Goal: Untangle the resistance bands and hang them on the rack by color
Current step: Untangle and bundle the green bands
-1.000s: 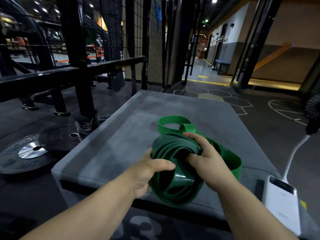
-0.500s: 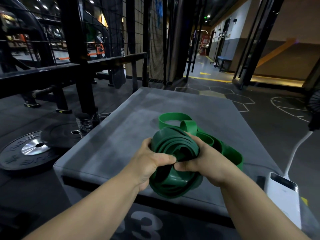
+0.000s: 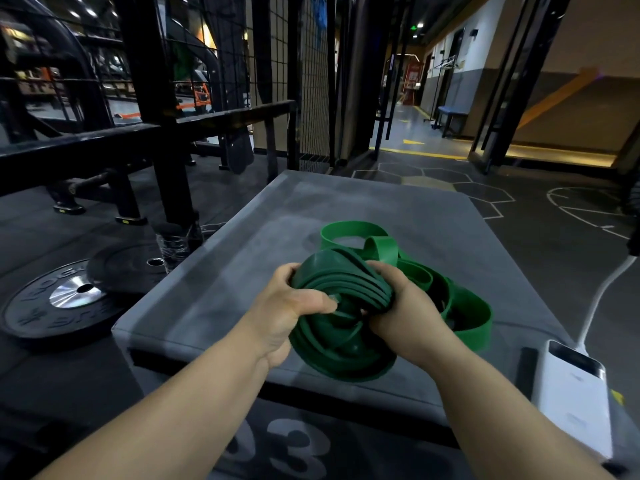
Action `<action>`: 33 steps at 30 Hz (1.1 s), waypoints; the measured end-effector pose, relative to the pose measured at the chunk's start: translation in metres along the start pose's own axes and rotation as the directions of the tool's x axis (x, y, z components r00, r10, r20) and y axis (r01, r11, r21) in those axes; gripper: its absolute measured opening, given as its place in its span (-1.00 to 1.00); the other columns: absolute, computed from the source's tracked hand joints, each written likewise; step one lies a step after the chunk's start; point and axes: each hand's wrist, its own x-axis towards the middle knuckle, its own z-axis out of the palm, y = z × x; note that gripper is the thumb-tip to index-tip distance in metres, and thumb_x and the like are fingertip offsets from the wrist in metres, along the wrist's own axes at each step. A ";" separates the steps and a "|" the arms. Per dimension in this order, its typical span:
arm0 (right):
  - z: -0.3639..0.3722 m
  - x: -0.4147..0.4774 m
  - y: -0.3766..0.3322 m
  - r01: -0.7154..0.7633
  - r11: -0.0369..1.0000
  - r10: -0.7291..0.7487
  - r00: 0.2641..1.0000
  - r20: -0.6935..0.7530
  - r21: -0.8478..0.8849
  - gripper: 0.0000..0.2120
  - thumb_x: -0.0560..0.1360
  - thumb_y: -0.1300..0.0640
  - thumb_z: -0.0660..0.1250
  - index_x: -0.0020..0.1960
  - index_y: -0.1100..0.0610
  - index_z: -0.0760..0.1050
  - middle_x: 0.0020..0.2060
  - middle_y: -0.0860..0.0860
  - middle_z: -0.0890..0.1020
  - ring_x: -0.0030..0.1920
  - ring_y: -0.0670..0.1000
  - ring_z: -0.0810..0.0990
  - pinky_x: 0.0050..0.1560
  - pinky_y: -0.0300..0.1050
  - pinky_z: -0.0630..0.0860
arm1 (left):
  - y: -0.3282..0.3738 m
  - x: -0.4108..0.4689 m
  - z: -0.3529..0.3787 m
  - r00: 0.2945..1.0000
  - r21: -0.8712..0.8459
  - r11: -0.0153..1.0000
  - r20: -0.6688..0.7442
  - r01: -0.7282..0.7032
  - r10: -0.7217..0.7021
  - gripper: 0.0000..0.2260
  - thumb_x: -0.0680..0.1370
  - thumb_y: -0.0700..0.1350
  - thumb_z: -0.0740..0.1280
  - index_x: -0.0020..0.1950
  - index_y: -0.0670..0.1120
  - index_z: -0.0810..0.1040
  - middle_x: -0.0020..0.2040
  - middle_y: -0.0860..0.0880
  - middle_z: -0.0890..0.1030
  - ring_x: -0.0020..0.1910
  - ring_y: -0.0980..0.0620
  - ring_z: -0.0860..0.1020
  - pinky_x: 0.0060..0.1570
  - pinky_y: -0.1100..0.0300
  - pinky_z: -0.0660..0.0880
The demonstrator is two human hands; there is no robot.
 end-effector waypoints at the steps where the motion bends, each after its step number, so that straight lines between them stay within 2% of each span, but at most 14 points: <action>1: 0.000 0.001 0.000 0.009 1.000 -0.009 1.000 -0.013 -0.011 -0.40 0.40 0.33 0.39 0.31 -0.15 0.39 -0.14 -0.24 0.58 -0.09 -0.17 0.58 -0.15 -0.44 0.44 | 0.001 -0.001 0.000 1.000 -0.026 1.000 0.031 -0.001 0.002 -0.47 0.01 -0.31 0.46 -0.02 -0.23 0.57 -0.16 -0.22 0.65 -0.22 -0.13 0.63 -0.20 0.02 0.61; 3: -0.002 0.002 0.000 0.014 1.000 -0.015 0.999 -0.032 -0.022 -0.38 0.42 0.33 0.37 0.32 -0.19 0.36 -0.11 -0.22 0.59 -0.11 -0.17 0.58 -0.20 -0.45 0.43 | 0.003 -0.003 -0.001 0.995 -0.085 0.996 0.097 0.012 -0.004 -0.53 0.04 -0.32 0.44 -0.05 -0.19 0.57 -0.20 -0.16 0.66 -0.23 -0.09 0.64 -0.21 0.07 0.62; 6: -0.004 0.004 0.002 0.030 0.999 -0.031 0.999 -0.034 -0.025 -0.40 0.41 0.34 0.36 0.33 -0.14 0.40 -0.05 -0.15 0.62 -0.04 -0.13 0.58 -0.15 -0.46 0.42 | 0.003 -0.004 -0.003 0.973 -0.093 0.995 0.229 0.043 -0.021 -0.61 0.11 -0.25 0.45 -0.07 -0.17 0.68 -0.11 -0.22 0.65 -0.16 -0.14 0.64 -0.11 0.05 0.61; 9: -0.006 0.003 0.005 0.007 1.000 -0.006 1.000 -0.027 0.025 -0.41 0.39 0.36 0.36 0.29 -0.14 0.45 -0.08 -0.24 0.61 -0.06 -0.25 0.57 -0.09 -0.53 0.42 | 0.001 -0.003 -0.005 0.949 -0.037 0.995 0.307 0.089 -0.074 -0.56 0.19 -0.22 0.44 0.07 -0.26 0.63 -0.01 -0.28 0.63 -0.08 -0.18 0.63 -0.01 0.02 0.59; 10: -0.006 0.002 0.006 -0.005 0.999 0.006 1.000 -0.021 0.053 -0.42 0.38 0.36 0.36 0.27 -0.15 0.45 -0.07 -0.24 0.62 -0.04 -0.27 0.57 -0.01 -0.46 0.46 | -0.001 -0.003 -0.006 0.943 -0.026 0.994 0.318 0.109 -0.096 -0.55 0.19 -0.21 0.44 0.08 -0.24 0.63 0.00 -0.27 0.63 -0.06 -0.18 0.63 0.00 0.02 0.59; 12: -0.008 0.002 0.007 -0.034 0.993 0.036 0.999 -0.010 0.117 -0.43 0.38 0.37 0.36 0.18 -0.21 0.46 -0.05 -0.20 0.65 0.01 -0.21 0.60 0.14 -0.20 0.53 | -0.001 -0.003 -0.007 0.929 -0.005 0.990 0.345 0.143 -0.133 -0.57 0.20 -0.18 0.44 0.07 -0.17 0.66 0.02 -0.24 0.64 -0.04 -0.16 0.63 0.01 0.03 0.59; 15: -0.009 0.002 0.009 -0.065 0.979 0.061 0.998 0.029 0.194 -0.42 0.35 0.39 0.34 0.09 -0.26 0.48 -0.05 -0.13 0.68 0.02 -0.15 0.63 0.17 -0.02 0.56 | 0.002 -0.003 -0.011 0.914 0.080 0.983 0.364 0.162 -0.180 -0.54 0.22 -0.14 0.46 0.13 -0.11 0.64 0.10 -0.22 0.63 0.06 -0.17 0.62 0.10 0.00 0.56; 19: -0.012 0.003 0.010 -0.074 0.932 0.036 0.993 0.111 0.355 -0.37 0.19 0.24 0.34 0.26 -0.04 0.52 0.02 0.01 0.70 0.06 0.01 0.67 0.20 0.09 0.55 | 0.004 -0.006 -0.015 0.916 0.239 0.962 0.339 0.135 -0.213 -0.39 0.23 -0.05 0.48 0.27 -0.14 0.53 0.18 -0.20 0.62 0.19 -0.17 0.58 0.21 0.01 0.51; 22: -0.012 0.003 0.009 -0.081 0.856 -0.030 0.979 0.204 0.511 -0.48 0.21 0.33 0.29 0.16 0.12 0.58 -0.07 0.09 0.71 -0.02 0.09 0.68 0.01 -0.05 0.60 | 0.004 -0.008 -0.016 0.934 0.214 0.969 0.306 0.123 -0.186 -0.35 0.23 -0.05 0.46 0.29 -0.19 0.49 0.20 -0.25 0.60 0.21 -0.23 0.55 0.27 -0.08 0.47; 24: -0.010 0.003 0.005 -0.098 0.795 -0.076 0.963 0.257 0.598 -0.49 0.22 0.37 0.27 0.16 0.20 0.56 -0.09 0.14 0.70 -0.05 0.11 0.67 -0.08 -0.10 0.58 | 0.005 -0.008 -0.017 0.937 0.182 0.976 0.307 0.117 -0.169 -0.36 0.23 -0.06 0.46 0.30 -0.20 0.49 0.20 -0.26 0.59 0.20 -0.24 0.56 0.26 -0.10 0.47; 26: -0.008 0.004 0.006 -0.116 0.749 -0.096 0.955 0.280 0.652 -0.42 0.17 0.34 0.32 0.21 0.25 0.52 -0.06 0.18 0.68 -0.04 0.13 0.66 -0.09 -0.09 0.58 | 0.006 -0.009 -0.018 0.932 0.135 0.983 0.324 0.123 -0.161 -0.41 0.24 -0.06 0.45 0.25 -0.19 0.53 0.16 -0.23 0.62 0.14 -0.20 0.59 0.18 -0.04 0.52; 29: -0.007 0.005 0.005 -0.155 0.694 -0.118 0.939 0.324 0.703 -0.32 0.12 0.24 0.38 0.27 0.28 0.48 0.03 0.27 0.64 0.03 0.20 0.63 -0.02 -0.02 0.58 | 0.005 -0.011 -0.017 0.928 0.071 0.989 0.342 0.133 -0.149 -0.47 0.23 -0.09 0.44 0.19 -0.15 0.58 0.09 -0.20 0.65 0.06 -0.15 0.62 0.05 0.03 0.57; 33: -0.007 0.004 -0.001 -0.152 0.639 -0.180 0.924 0.339 0.754 -0.40 0.23 0.27 0.41 0.28 0.26 0.50 0.14 0.33 0.59 0.12 0.27 0.59 0.13 0.07 0.55 | 0.008 -0.015 -0.020 0.926 0.027 0.992 0.355 0.125 -0.126 -0.51 0.23 -0.13 0.44 0.16 -0.12 0.61 0.09 -0.20 0.65 0.06 -0.15 0.62 0.03 0.04 0.57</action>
